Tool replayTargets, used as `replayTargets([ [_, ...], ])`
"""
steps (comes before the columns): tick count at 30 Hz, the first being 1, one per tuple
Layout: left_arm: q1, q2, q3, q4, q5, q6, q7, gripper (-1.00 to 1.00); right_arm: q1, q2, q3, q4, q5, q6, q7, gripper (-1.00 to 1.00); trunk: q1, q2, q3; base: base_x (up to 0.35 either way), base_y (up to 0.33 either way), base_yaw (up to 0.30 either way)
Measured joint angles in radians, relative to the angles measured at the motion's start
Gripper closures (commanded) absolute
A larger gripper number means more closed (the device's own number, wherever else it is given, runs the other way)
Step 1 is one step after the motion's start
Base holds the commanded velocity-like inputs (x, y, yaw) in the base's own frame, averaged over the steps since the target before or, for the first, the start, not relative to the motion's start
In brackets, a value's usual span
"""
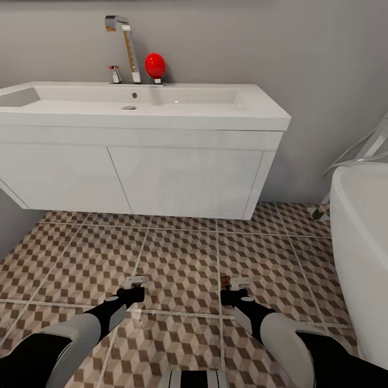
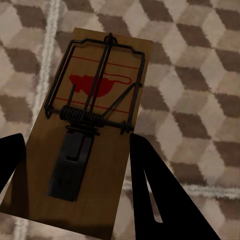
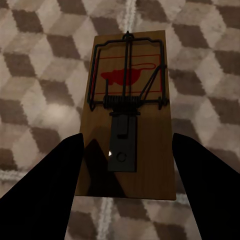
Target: Take the four mousetraps from the cabinet in the bathroom and place them on the bathroom floor. Make sure all four end up on the same floor surface, and ensure that at least two of them are either under or directly next to the same bathroom sink.
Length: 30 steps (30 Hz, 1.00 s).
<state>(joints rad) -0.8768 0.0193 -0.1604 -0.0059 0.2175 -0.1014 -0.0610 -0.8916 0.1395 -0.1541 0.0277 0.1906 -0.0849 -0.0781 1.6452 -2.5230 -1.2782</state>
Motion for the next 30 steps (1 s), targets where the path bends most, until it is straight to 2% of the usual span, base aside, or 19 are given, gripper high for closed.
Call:
replayTargets([
  [30,0.000,-0.004,-0.001,0.000,-0.003,0.002,0.000,1.00,0.000,0.000,0.000,0.000,0.000,0.002,-0.001,1.00,0.001,0.000,-0.004,0.000,0.000,0.000],
])
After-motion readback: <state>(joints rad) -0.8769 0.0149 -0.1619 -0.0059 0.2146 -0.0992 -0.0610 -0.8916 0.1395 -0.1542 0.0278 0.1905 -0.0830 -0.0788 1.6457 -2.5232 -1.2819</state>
